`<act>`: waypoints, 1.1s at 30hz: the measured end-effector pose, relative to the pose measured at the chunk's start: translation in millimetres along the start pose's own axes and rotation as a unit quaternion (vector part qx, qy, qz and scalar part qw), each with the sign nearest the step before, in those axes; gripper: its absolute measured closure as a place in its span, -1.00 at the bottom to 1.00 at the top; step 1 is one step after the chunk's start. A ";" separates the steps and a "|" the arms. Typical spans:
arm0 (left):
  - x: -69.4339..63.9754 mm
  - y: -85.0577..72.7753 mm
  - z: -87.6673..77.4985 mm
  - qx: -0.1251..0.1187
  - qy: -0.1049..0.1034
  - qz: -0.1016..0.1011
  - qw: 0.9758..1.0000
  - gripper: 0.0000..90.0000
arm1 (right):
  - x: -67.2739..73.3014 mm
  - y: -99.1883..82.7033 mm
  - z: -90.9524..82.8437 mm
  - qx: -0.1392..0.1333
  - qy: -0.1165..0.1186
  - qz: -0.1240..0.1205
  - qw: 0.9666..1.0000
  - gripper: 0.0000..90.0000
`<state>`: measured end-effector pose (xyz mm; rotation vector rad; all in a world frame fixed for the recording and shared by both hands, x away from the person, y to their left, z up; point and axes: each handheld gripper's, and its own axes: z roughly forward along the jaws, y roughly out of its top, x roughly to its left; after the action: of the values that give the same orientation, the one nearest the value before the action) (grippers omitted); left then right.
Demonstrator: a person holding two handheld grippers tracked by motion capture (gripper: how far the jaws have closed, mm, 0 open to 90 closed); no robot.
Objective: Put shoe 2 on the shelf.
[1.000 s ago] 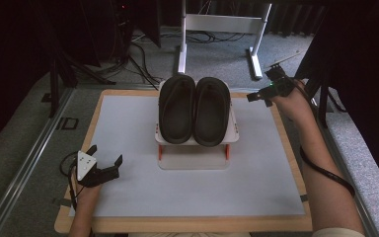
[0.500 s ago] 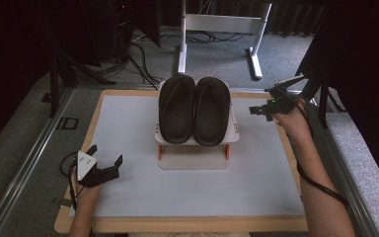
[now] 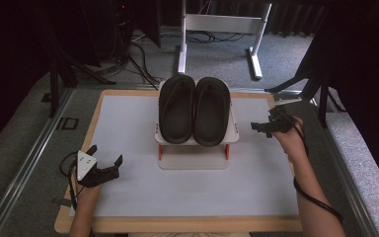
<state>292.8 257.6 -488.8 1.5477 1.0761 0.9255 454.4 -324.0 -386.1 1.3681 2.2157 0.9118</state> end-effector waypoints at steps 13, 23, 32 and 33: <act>-0.2 0.0 0.0 0.000 0.001 0.000 1.000 -0.97 | 5.3 -45.4 14.3 -0.045 -0.022 0.011 0.999 -0.71; -0.2 0.0 0.0 0.000 0.001 0.000 1.000 -0.97 | 6.6 -76.7 10.3 -0.070 -0.041 0.015 0.997 -0.73; 0.1 0.0 0.1 0.001 0.001 -0.001 1.000 -0.97 | 2.4 -100.3 7.3 -0.081 -0.059 0.033 0.994 -0.73; 0.1 0.0 0.0 0.001 0.001 0.000 1.000 -0.97 | 1.7 -102.6 7.2 -0.083 -0.060 0.033 0.994 -0.73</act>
<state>292.8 257.7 -488.8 1.5479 1.0789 0.9256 392.0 -352.4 -462.8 1.3869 1.9704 0.9856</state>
